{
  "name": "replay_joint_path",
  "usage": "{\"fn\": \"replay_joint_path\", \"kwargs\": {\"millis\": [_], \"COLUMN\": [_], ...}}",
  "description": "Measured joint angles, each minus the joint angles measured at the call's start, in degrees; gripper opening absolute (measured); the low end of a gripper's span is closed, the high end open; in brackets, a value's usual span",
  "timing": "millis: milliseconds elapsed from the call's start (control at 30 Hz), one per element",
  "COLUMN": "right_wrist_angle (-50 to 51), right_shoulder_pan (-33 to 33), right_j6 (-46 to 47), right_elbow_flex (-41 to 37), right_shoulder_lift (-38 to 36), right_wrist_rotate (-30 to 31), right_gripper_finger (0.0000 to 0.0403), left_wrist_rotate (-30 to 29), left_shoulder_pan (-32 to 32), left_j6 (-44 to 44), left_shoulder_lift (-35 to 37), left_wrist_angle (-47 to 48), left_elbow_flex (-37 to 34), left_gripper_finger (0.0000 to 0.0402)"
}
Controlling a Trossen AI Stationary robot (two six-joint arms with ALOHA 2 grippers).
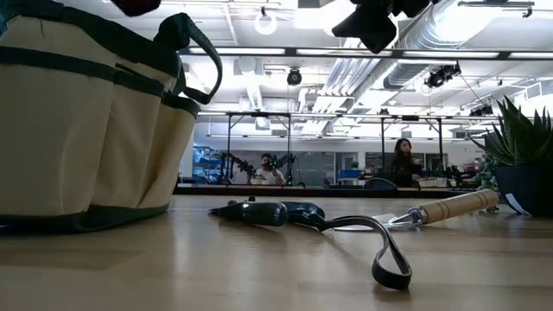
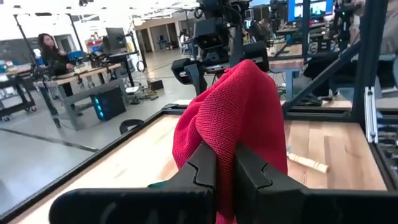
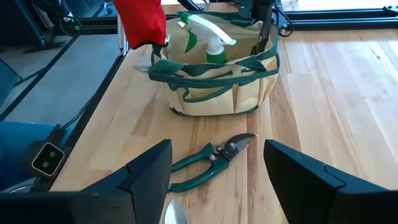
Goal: Pick & Place Garden tools in Gardening bag
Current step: Put the red gloves into the brown gardening bag
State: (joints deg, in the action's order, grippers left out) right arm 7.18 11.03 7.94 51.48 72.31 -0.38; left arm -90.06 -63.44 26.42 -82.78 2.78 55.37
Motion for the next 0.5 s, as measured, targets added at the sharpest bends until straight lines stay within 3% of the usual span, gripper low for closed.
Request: {"fn": "replay_joint_path", "kwargs": {"millis": [500], "right_wrist_angle": [-0.1], "right_shoulder_pan": [0.2], "right_j6": [-0.3], "right_elbow_flex": [0.0], "right_shoulder_lift": [0.0], "right_wrist_rotate": [0.2], "right_gripper_finger": [0.0245], "left_wrist_rotate": [0.1], "left_shoulder_pan": [0.1], "left_j6": [9.4], "left_shoulder_lift": [0.5], "left_wrist_angle": [19.4], "left_elbow_flex": [0.0], "left_gripper_finger": [0.001]}}
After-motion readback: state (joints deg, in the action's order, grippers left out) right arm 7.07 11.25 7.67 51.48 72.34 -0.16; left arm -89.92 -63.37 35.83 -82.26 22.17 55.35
